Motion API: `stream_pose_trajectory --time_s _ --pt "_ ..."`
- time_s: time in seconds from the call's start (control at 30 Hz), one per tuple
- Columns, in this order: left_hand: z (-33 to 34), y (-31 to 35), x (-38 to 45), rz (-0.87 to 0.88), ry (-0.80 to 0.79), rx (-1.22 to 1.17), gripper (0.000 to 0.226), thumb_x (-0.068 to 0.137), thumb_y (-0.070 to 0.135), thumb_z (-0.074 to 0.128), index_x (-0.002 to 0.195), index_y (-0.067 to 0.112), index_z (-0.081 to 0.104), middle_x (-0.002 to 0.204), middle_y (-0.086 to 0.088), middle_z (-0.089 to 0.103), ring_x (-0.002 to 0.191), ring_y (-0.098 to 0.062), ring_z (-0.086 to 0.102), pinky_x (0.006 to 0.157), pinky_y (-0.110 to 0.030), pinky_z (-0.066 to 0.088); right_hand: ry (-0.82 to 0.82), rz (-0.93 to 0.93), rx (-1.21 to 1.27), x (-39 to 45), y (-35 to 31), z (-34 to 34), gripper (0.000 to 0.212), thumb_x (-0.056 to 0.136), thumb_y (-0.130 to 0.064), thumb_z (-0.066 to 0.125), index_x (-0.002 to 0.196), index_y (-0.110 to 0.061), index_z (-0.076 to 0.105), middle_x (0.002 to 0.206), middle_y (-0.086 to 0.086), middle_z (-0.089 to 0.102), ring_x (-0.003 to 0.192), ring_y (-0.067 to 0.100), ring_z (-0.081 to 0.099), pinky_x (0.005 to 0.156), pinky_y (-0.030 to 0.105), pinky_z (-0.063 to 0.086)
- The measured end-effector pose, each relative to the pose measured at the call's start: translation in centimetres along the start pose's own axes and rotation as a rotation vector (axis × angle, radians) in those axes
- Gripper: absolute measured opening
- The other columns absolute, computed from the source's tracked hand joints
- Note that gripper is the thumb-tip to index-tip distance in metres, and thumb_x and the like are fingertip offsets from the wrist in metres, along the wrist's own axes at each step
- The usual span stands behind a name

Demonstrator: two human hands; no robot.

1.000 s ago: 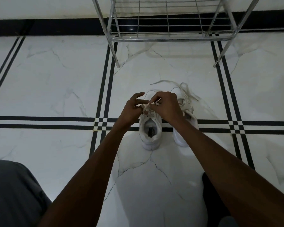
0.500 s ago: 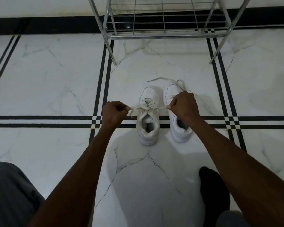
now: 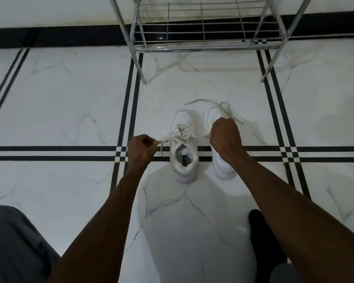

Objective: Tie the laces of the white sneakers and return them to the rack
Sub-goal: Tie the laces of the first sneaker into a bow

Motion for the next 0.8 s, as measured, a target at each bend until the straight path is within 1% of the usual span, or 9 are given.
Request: stream_pose_trajectory --time_s 0.07,0.13,0.2,0.3,0.4,0.57,0.6,0.67,0.8 --pt "0.1 0.3 -0.1 0.019 -0.048 -0.007 0.012 0.087 0.018 0.077 0.090 0.006 0.078 0.073 0.000 0.071 0.064 -0.002 0.062 0.055 -0.010 0.046 -0.088 0.004 -0.039 -0.3 -0.3 0.4 0.009 0.086 -0.012 0.065 0.080 -0.005 0.062 0.079 0.013 0.052 0.073 0.028 0.052 0.056 0.027 0.038" --pt "0.2 0.3 0.1 0.030 -0.086 -0.014 0.014 0.089 0.021 0.076 0.095 0.008 0.079 0.077 0.002 0.072 0.067 0.002 0.062 0.053 -0.003 0.043 -0.151 -0.065 0.006 -0.1 -1.6 0.6 0.025 0.084 -0.024 0.072 0.097 -0.003 0.070 0.097 0.015 0.062 0.091 0.031 0.059 0.077 0.041 0.050" --pt "0.6 0.5 0.4 0.051 -0.106 -0.020 0.019 0.091 0.026 0.074 0.099 0.010 0.079 0.088 0.001 0.075 0.075 0.003 0.064 0.065 -0.010 0.051 -0.171 -0.199 0.175 -0.6 -4.4 -0.2 0.044 0.073 -0.038 0.085 0.102 -0.008 0.072 0.107 0.008 0.063 0.102 0.025 0.056 0.095 0.042 0.043" --pt "1.2 1.1 0.4 0.071 -0.117 -0.078 0.025 0.092 0.030 0.073 0.108 0.012 0.077 0.103 -0.002 0.077 0.088 -0.010 0.070 0.077 -0.024 0.056 -0.226 -0.368 0.150 -2.0 -8.1 0.3 0.045 0.060 -0.055 0.086 0.085 -0.020 0.074 0.099 0.000 0.067 0.096 0.021 0.058 0.092 0.040 0.043" --pt "1.9 1.8 0.2 0.105 -0.135 -0.087 0.026 0.095 0.027 0.070 0.116 0.013 0.074 0.114 0.000 0.075 0.100 -0.015 0.068 0.071 -0.011 0.046 -0.214 -0.396 0.118 -2.6 -9.0 1.2 0.023 0.070 -0.035 0.082 0.079 -0.016 0.074 0.094 0.002 0.065 0.093 0.025 0.057 0.080 0.040 0.052" --pt "2.8 2.8 -0.1 0.158 -0.167 -0.021 0.027 0.096 0.005 0.059 0.119 0.011 0.073 0.120 -0.005 0.074 0.108 -0.014 0.062 0.079 0.004 0.040 -0.075 0.069 0.449 0.3 -3.8 -0.4 0.024 0.086 -0.026 0.075 0.085 -0.002 0.075 0.087 0.009 0.076 0.082 0.020 0.069 0.070 0.021 0.043" --pt "3.3 2.9 -0.3 0.161 -0.198 -0.020 0.031 0.095 0.002 0.058 0.120 0.013 0.072 0.120 -0.006 0.074 0.108 -0.015 0.064 0.089 -0.005 0.047 -0.074 0.142 0.446 0.8 -2.4 -0.4 0.029 0.086 -0.028 0.074 0.086 0.001 0.074 0.089 0.013 0.076 0.083 0.023 0.069 0.069 0.022 0.041" --pt "4.3 2.7 -0.4 0.162 -0.242 -0.007 0.038 0.089 0.011 0.057 0.117 0.031 0.070 0.121 -0.003 0.074 0.110 -0.021 0.067 0.102 -0.046 0.053 -0.072 0.203 0.418 1.0 -0.9 -0.5 0.035 0.083 -0.028 0.078 0.099 0.002 0.068 0.099 0.015 0.074 0.095 0.026 0.068 0.071 0.025 0.041" --pt "5.1 2.1 0.4 0.169 -0.236 0.163 0.036 0.090 0.020 0.058 0.119 0.040 0.068 0.118 0.003 0.075 0.117 -0.022 0.067 0.114 -0.076 0.020 -0.003 0.131 0.423 1.0 -0.4 -0.6 0.068 0.077 -0.017 0.083 0.134 -0.003 0.050 0.128 0.019 0.060 0.116 0.033 0.061 0.097 0.041 0.051"
Point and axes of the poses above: each hand's wrist, its own x-axis towards the middle knuckle, its own z-axis out of the palm, y = z × x, the point moved 9 cm from there along x, towards the middle knuckle
